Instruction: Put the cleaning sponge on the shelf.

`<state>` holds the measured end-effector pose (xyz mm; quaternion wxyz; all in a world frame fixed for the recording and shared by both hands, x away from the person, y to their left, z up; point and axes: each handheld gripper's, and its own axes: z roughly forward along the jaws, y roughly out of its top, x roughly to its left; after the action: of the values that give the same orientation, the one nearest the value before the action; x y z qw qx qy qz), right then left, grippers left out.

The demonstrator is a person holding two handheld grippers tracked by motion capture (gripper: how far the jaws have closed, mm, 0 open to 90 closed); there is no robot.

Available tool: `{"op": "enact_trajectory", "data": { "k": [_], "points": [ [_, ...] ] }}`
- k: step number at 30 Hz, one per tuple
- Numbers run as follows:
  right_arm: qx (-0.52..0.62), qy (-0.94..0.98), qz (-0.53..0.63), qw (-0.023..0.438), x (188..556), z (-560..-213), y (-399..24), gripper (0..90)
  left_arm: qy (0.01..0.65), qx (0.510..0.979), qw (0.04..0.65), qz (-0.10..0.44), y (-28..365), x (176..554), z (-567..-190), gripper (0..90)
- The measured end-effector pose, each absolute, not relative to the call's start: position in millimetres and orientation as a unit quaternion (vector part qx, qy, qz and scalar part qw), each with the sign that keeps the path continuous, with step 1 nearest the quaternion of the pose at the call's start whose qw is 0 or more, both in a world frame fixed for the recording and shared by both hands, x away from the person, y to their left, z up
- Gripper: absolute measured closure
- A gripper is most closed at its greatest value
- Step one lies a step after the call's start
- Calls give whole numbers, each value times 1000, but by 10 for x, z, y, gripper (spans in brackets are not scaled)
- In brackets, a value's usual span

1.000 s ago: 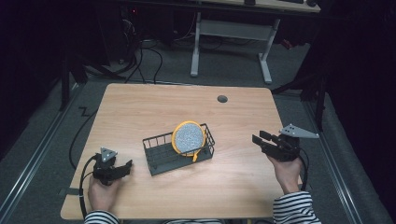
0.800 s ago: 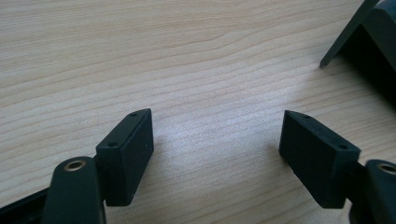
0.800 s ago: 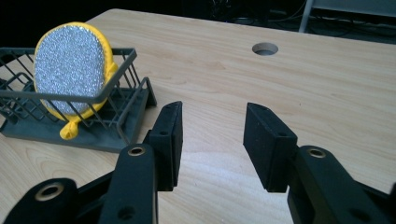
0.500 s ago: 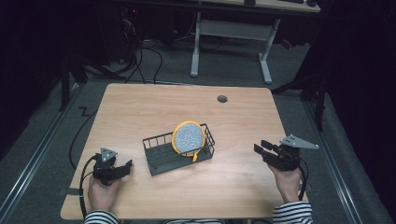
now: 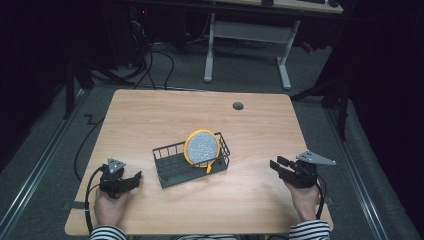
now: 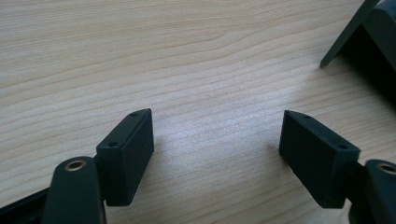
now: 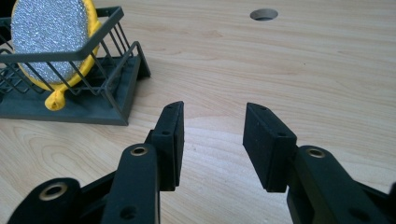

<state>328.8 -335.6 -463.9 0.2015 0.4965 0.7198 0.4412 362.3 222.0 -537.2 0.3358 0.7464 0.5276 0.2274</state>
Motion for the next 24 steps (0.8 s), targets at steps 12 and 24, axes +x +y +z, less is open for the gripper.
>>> {"op": "enact_trajectory", "data": {
  "k": [12,24],
  "points": [
    [514,714,437,188,3271,-4851,-3348,585,528,746,336,228,2220,3623,-5372,270],
    [518,723,419,185,3332,-5012,-3293,594,528,746,336,228,2220,3623,-5372,270]
  ]
}}
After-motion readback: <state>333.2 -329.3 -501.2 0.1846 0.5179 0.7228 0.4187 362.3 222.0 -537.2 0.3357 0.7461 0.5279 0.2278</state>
